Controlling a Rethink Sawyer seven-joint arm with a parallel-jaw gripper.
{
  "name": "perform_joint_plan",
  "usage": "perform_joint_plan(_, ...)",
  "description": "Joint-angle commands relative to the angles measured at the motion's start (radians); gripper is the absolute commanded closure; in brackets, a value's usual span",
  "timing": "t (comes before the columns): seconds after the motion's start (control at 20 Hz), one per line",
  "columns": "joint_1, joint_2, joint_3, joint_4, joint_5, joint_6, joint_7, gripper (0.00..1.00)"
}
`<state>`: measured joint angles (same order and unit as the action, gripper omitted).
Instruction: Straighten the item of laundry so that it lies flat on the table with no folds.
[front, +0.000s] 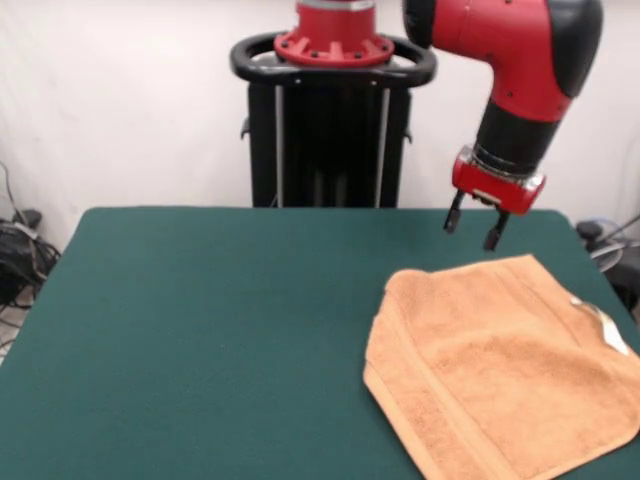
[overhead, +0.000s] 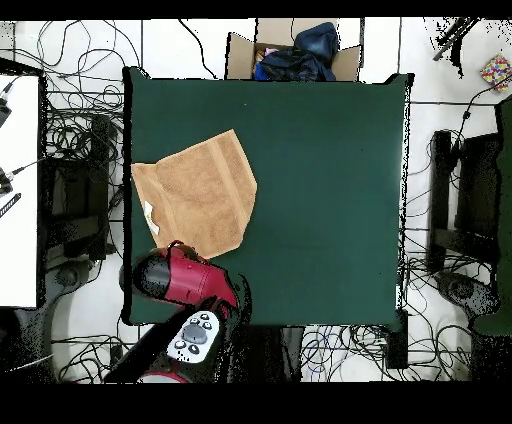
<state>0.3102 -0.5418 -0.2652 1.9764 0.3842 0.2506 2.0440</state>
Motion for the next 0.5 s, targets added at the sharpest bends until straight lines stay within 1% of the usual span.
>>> perform_joint_plan(0.05,-0.029,-0.022,0.057,0.018,-0.163,-0.132,0.007,0.00)
perform_joint_plan(0.2,0.017,0.024,0.080,-0.005,-0.140,-0.153,0.090,0.00)
perform_joint_plan(0.35,0.070,0.093,0.115,-0.043,-0.102,-0.207,0.175,0.00)
perform_joint_plan(0.5,0.116,0.148,0.129,-0.071,-0.054,-0.261,0.222,0.00)
